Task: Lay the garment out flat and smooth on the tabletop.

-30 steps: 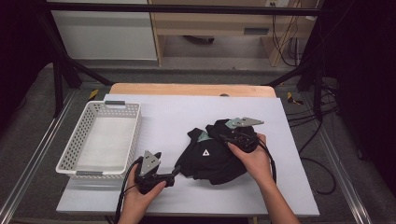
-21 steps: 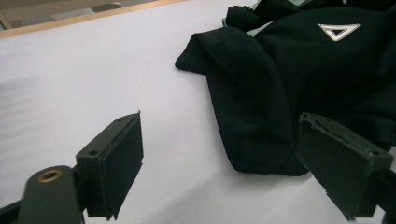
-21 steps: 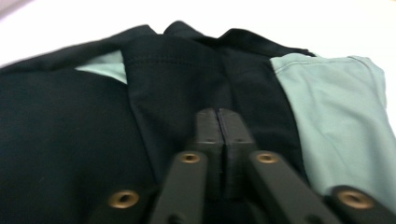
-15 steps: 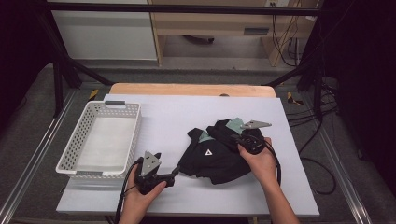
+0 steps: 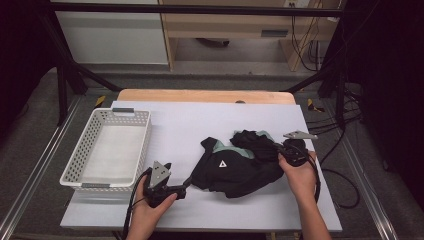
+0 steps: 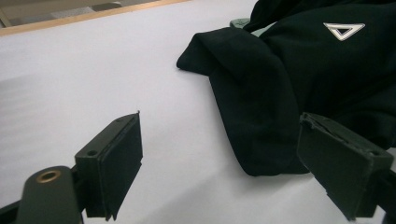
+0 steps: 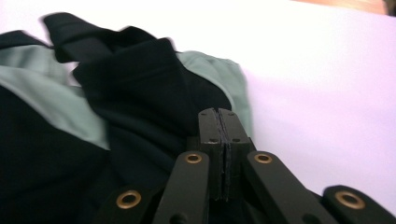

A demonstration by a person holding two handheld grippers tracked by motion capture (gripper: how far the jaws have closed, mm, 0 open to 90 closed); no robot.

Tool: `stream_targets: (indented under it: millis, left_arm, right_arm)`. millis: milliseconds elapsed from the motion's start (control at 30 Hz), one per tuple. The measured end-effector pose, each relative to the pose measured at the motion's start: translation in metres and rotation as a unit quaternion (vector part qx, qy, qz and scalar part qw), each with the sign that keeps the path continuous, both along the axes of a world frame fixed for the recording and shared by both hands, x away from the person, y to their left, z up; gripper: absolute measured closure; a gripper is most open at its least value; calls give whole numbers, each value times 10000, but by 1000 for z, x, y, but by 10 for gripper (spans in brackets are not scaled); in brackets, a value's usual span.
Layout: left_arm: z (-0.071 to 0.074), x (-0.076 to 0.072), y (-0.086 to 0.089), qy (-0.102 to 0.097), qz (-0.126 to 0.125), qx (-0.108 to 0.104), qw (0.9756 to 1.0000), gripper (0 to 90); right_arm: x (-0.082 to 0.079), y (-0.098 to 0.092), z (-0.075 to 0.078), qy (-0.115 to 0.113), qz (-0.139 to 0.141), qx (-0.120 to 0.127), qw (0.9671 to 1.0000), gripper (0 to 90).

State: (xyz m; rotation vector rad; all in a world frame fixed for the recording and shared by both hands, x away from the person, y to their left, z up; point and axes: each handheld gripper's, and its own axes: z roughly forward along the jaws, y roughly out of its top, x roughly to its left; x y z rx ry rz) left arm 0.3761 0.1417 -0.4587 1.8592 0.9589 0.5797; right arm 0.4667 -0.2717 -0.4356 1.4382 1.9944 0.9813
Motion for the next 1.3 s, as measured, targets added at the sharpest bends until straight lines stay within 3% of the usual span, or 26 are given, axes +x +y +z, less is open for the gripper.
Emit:
stream_targets:
  millis: [133, 267, 467, 667, 1033, 1300]
  left_arm:
    - [0, 1, 1, 18, 1, -12, 10000, 142]
    - [0, 1, 1, 22, 0, -10, 10000, 142]
    - [0, 1, 0, 22, -7, -8, 10000, 143]
    - [0, 2, 1, 33, -13, -8, 10000, 143]
    - [1, 2, 1, 11, -13, -6, 10000, 144]
    - [-1, 1, 0, 40, -44, 18, 10000, 144]
  right_arm:
    - [1, -13, -5, 79, -255, 98, 9996, 892]
    - [2, -18, -7, 99, -243, 208, 9994, 862]
    - [-4, -4, 6, -387, 97, 392, 9984, 684]
    - [-13, 24, 25, -774, 508, 322, 9952, 564]
    - [-16, 72, 19, -382, 1391, 236, 9893, 503]
    - [-17, 87, 5, -9, 1711, 56, 9852, 528]
